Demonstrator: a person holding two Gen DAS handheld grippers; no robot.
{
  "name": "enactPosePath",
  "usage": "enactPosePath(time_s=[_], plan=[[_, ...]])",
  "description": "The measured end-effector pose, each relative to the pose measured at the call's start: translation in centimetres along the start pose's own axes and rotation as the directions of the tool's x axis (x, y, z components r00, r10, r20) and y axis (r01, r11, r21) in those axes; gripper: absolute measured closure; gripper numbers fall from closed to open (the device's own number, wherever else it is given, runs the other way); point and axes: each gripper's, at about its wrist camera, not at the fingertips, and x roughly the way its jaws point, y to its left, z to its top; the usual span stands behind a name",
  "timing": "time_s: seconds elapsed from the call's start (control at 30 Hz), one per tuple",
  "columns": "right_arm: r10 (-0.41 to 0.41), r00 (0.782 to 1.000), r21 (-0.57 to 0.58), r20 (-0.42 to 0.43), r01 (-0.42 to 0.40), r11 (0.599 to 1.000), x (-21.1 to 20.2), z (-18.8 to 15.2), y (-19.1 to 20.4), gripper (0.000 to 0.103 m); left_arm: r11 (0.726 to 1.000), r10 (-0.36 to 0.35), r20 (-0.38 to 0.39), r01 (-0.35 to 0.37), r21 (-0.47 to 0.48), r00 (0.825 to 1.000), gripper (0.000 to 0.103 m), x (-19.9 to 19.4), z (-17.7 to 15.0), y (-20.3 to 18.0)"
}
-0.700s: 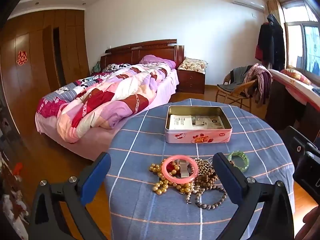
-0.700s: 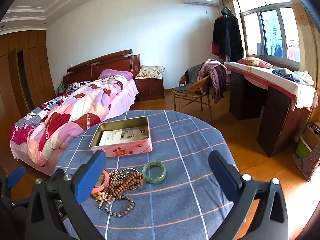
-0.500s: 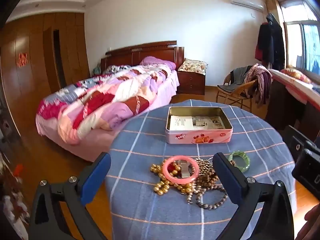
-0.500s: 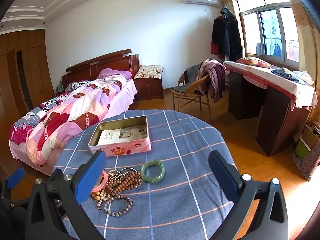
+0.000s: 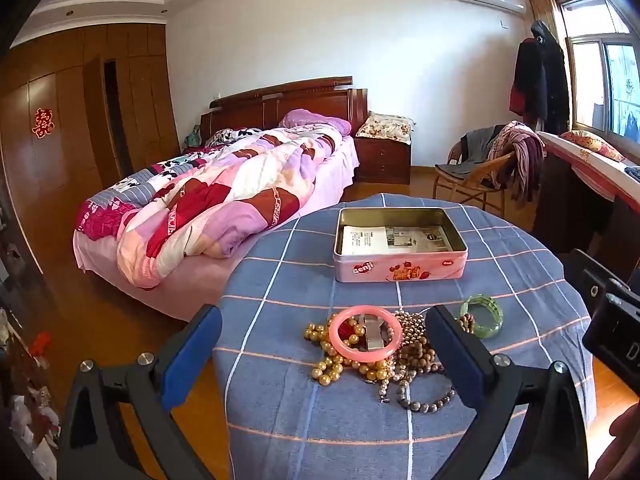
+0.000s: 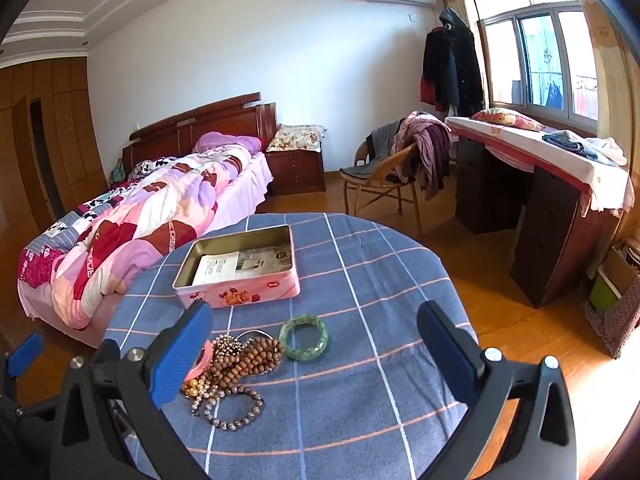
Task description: Organize jewelry
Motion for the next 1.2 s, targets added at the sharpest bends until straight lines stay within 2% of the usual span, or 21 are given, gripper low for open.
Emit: enactPosePath(time_s=[1.2], plan=[[0.003,1.000,-0.003,-0.013,-0.003,1.000,0.20,-0.32,0.44,0.000,1.000,0.006,0.000,-0.006,0.006,1.000,0.002,-0.05,-0.10,-0.10]])
